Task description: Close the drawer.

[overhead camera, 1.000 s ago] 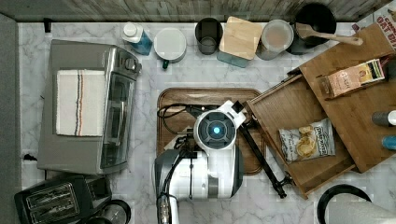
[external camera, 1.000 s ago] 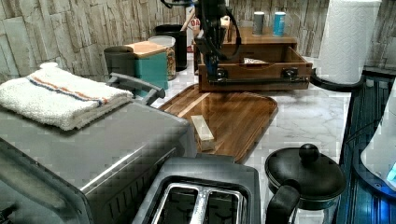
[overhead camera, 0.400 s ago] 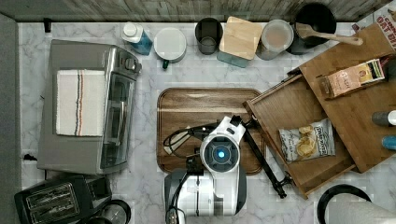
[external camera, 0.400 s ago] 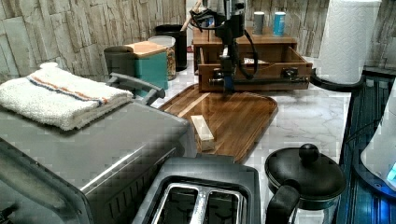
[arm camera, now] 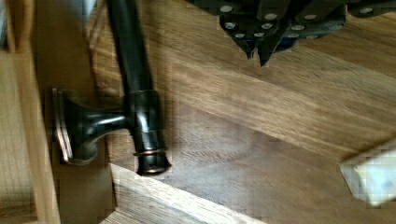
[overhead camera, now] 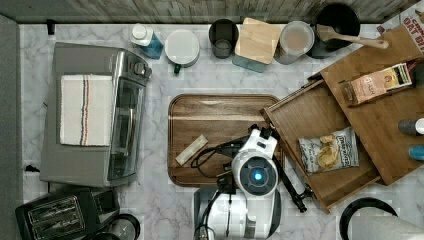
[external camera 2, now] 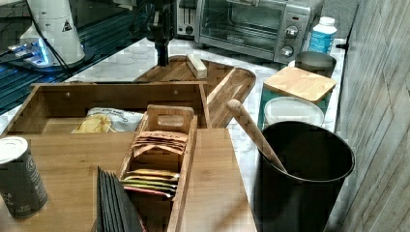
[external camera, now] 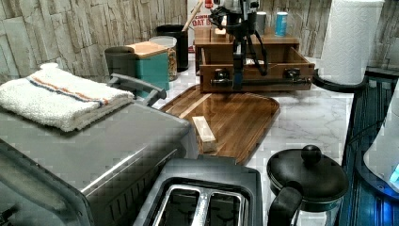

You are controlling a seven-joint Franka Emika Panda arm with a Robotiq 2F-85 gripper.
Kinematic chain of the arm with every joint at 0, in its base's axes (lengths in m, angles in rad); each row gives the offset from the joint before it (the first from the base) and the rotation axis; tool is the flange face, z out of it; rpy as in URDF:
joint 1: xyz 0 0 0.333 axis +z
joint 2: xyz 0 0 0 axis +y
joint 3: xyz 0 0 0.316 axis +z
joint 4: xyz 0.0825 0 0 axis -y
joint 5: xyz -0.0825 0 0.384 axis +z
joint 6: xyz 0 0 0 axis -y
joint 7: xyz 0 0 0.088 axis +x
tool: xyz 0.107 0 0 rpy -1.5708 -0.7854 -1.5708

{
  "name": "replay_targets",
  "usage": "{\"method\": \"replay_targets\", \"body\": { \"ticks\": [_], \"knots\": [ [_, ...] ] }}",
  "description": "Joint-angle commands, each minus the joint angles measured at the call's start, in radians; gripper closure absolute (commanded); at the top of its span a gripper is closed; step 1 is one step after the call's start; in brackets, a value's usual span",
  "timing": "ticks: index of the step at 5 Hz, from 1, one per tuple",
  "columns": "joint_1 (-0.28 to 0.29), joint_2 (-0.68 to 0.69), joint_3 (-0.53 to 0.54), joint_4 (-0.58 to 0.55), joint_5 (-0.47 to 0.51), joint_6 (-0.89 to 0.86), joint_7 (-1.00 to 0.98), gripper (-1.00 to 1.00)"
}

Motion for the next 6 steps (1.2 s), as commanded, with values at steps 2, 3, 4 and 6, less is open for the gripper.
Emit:
{"method": "replay_targets", "body": {
  "ticks": [2, 3, 4, 6],
  "knots": [
    [-0.053, 0.093, -0.126, 0.114, -0.01, -0.118, -0.173, 1.0],
    [-0.058, 0.111, -0.147, 0.152, -0.047, -0.139, -0.201, 1.0],
    [-0.075, 0.129, -0.182, 0.187, -0.075, -0.114, -0.302, 1.0],
    [-0.089, 0.234, -0.25, 0.303, 0.053, -0.054, -0.595, 1.0]
  ]
}}
